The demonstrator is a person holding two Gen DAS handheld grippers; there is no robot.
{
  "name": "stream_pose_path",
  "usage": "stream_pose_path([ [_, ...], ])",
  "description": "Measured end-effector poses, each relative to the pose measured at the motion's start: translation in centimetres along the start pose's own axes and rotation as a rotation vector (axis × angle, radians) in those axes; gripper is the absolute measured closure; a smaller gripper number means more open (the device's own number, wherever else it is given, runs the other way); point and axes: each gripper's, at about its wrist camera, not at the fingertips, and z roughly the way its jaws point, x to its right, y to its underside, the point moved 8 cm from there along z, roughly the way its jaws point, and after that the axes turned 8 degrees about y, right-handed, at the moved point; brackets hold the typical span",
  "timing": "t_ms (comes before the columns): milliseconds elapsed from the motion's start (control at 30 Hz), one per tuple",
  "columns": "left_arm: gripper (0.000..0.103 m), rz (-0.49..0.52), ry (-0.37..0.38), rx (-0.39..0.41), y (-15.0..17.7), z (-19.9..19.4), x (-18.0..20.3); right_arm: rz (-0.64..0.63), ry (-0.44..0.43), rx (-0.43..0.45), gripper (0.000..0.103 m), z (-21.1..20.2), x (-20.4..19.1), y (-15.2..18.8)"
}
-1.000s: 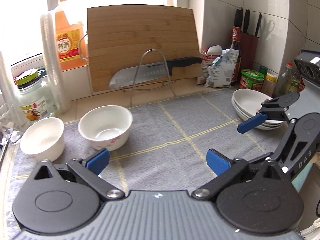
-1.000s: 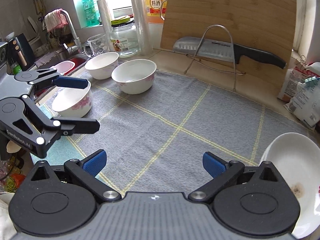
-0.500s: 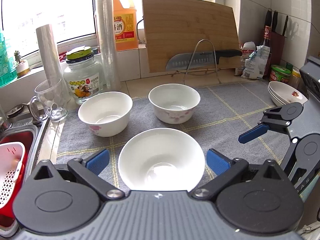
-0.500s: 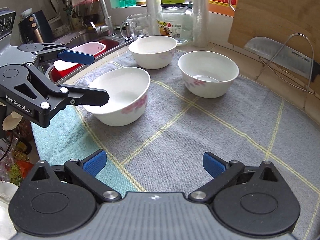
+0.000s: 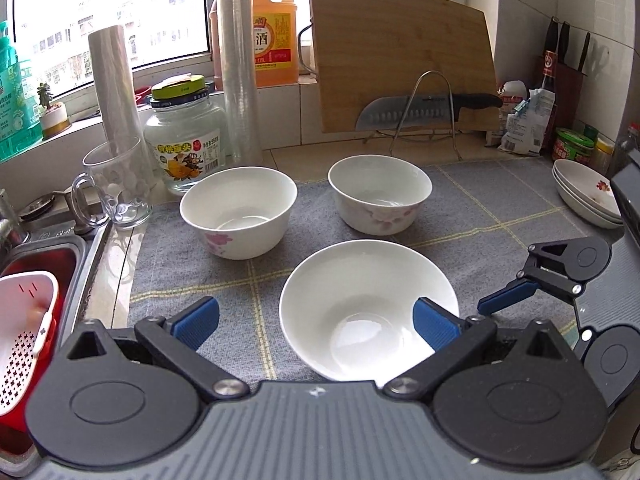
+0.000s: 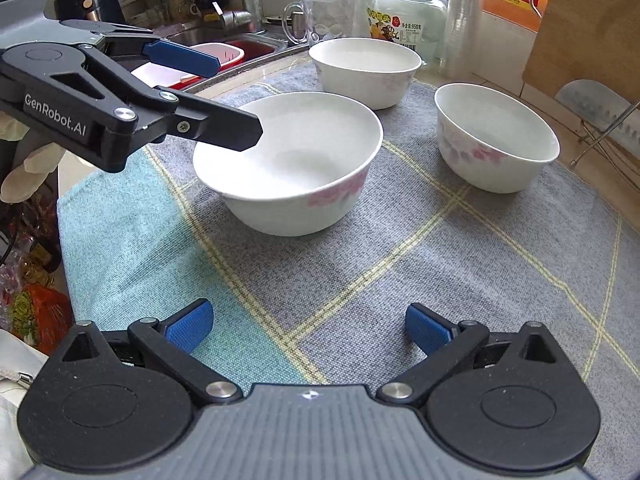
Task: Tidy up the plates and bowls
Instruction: 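Move the left gripper to a white bowl on the towel, then grasp the white bowl rim with the left gripper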
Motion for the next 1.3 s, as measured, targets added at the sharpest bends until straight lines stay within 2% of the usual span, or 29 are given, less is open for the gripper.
stream_pose_path([
  [67, 0.001, 0.001, 0.007, 0.000, 0.0, 0.2, 0.0, -0.023, 0.037, 0.011, 0.000, 0.1, -0.2, 0.2],
  [600, 0.001, 0.018, 0.045, -0.033, -0.3, 1.4, -0.9, -0.002, 0.046, 0.068, 0.000, -0.8, 0.0, 1.2],
  [733, 0.001, 0.018, 0.056, -0.057, -0.3, 1.7, -1.4, -0.024, 0.057, 0.051, 0.000, -0.7, -0.5, 0.4],
  [1033, 0.001, 0.051, 0.100, -0.123, 0.0, 3.1, -1.4, -0.084, 0.071, 0.128, 0.000, -0.9, -2.1, -2.3],
  [1167, 0.004, 0.044, 0.120, -0.138, 0.0, 3.6, -1.4, -0.095, 0.091, 0.152, 0.000, -0.7, -2.3, -3.4],
  [1300, 0.016, 0.038, 0.149, -0.147, -0.1, 3.7, -1.2, -0.107, 0.092, 0.165, 0.000, -0.6, -2.4, -3.9],
])
